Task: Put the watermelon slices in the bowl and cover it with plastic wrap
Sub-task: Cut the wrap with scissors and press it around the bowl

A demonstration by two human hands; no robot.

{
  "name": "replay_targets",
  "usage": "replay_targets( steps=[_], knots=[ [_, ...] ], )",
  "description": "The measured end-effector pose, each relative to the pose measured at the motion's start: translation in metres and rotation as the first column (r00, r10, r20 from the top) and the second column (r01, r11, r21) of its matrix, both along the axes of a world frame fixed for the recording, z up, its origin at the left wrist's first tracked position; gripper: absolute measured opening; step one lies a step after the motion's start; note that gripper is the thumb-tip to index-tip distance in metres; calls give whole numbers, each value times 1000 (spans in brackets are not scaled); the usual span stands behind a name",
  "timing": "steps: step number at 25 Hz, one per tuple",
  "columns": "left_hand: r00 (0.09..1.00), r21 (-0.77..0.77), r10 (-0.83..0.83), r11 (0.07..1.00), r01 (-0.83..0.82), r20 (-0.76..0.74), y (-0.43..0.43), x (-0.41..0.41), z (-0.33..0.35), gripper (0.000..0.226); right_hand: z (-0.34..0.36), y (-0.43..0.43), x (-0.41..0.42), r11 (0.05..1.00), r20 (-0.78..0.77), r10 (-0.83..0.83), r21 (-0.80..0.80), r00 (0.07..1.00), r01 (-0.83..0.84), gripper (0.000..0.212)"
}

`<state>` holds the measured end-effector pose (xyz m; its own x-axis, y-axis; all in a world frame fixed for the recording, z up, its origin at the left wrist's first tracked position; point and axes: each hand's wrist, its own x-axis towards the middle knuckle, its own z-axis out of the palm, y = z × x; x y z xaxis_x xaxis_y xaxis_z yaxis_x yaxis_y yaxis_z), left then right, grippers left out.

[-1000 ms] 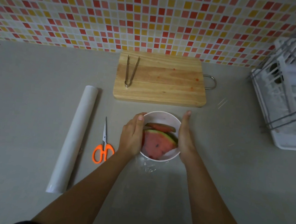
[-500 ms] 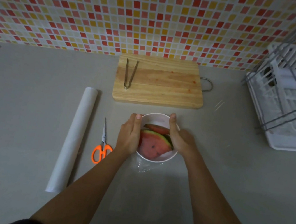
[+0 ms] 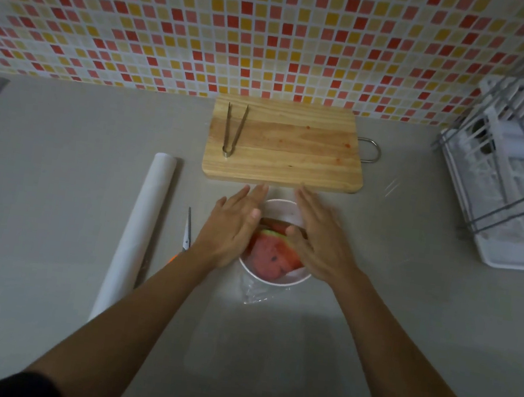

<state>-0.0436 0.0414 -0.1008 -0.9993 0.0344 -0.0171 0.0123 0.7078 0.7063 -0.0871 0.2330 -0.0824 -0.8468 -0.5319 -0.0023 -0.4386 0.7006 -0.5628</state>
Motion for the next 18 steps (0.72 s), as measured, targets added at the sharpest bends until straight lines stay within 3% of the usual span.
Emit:
replay_targets(
  steps=[3,7,10,12,14,16,18],
  knots=[
    [995,-297,-97,951,90,-7,1,-2,-1,74,-9,-2,-2,984,-48,28,179,998,-19,94],
    [1000,-417,5,909,-11,-15,3,0,-1,79,-14,-2,-2,949,-135,-78,295,988,115,90],
    [998,-439,61,897,-52,7,6,5,1,83,-14,-2,0,951,-140,-176,234,974,205,96],
    [999,-418,49,908,-38,14,7,6,2,77,-12,-2,1,968,-108,-151,184,983,169,91],
    [979,-360,200,916,-174,36,2,6,6,72,-12,2,-3,942,-56,-225,244,973,232,90],
    [920,-160,390,906,-392,-45,-1,15,8,69,-14,9,-7,932,-19,-297,212,955,294,89],
    [895,69,409,913,-403,-178,8,39,9,66,-12,10,-6,974,104,-222,-11,969,225,86]
  ],
)
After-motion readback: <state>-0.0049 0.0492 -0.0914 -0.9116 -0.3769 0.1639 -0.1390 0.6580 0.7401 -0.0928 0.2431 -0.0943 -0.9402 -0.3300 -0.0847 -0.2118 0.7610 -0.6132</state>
